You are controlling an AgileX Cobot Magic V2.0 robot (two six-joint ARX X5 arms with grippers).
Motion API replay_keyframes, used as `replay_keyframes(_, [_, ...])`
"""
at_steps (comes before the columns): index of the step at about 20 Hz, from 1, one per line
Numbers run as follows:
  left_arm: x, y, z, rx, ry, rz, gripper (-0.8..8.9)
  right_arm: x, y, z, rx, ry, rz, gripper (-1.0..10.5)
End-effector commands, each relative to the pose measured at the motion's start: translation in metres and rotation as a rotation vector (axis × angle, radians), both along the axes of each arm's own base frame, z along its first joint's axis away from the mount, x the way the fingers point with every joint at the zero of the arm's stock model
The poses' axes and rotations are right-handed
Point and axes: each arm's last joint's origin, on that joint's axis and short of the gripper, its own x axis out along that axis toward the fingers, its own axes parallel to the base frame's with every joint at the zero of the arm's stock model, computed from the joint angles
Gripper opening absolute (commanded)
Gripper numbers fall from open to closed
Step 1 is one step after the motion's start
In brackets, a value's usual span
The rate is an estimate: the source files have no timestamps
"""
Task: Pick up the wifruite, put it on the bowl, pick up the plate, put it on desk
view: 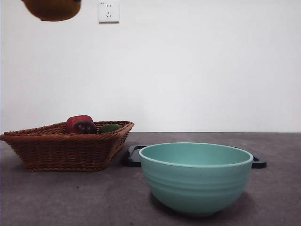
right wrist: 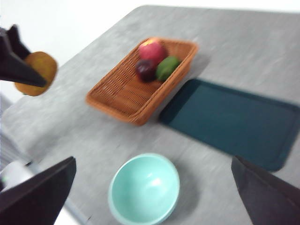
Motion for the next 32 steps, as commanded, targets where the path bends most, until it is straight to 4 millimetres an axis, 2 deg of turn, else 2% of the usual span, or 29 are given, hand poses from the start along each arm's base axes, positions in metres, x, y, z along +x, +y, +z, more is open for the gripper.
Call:
replay_keyframes(1, [-0.006, -0.017, 0.005, -0.047, -0.005, -0.015, 1.22, -0.004, 0.001, 0.003, 0.025, 0.027, 0.031, 6.5])
replay_keyframes(6, [-0.019, -0.044, 0.005, -0.09, -0.042, -0.055, 1.22, -0.012, -0.001, 0.0, 0.024, 0.059, 0.041, 6.5])
replay_keyframes(10, [-0.018, -0.068, -0.011, -0.047, 0.003, -0.093, 1.22, -0.025, -0.004, 0.001, 0.026, 0.033, 0.036, 6.2])
replay_keyframes(15, [-0.008, -0.115, -0.045, -0.012, 0.035, -0.151, 1.22, -0.034, -0.007, 0.0, 0.015, 0.017, 0.017, 6.0])
replay_keyframes(19, [-0.001, -0.152, -0.086, 0.051, 0.079, -0.191, 1.22, -0.036, -0.007, -0.001, 0.014, 0.02, 0.017, 6.0])
replay_keyframes(22, [0.007, -0.173, -0.117, 0.085, 0.098, -0.195, 1.22, -0.037, -0.007, -0.001, 0.015, 0.016, 0.017, 6.0])
replay_keyframes(25, [0.014, -0.185, -0.144, 0.126, 0.131, -0.187, 1.22, -0.037, -0.007, -0.001, 0.015, 0.016, 0.017, 6.0])
replay_keyframes(32, [0.019, -0.193, -0.174, 0.194, 0.18, -0.186, 1.22, -0.037, -0.007, -0.001, 0.015, 0.015, 0.017, 6.0])
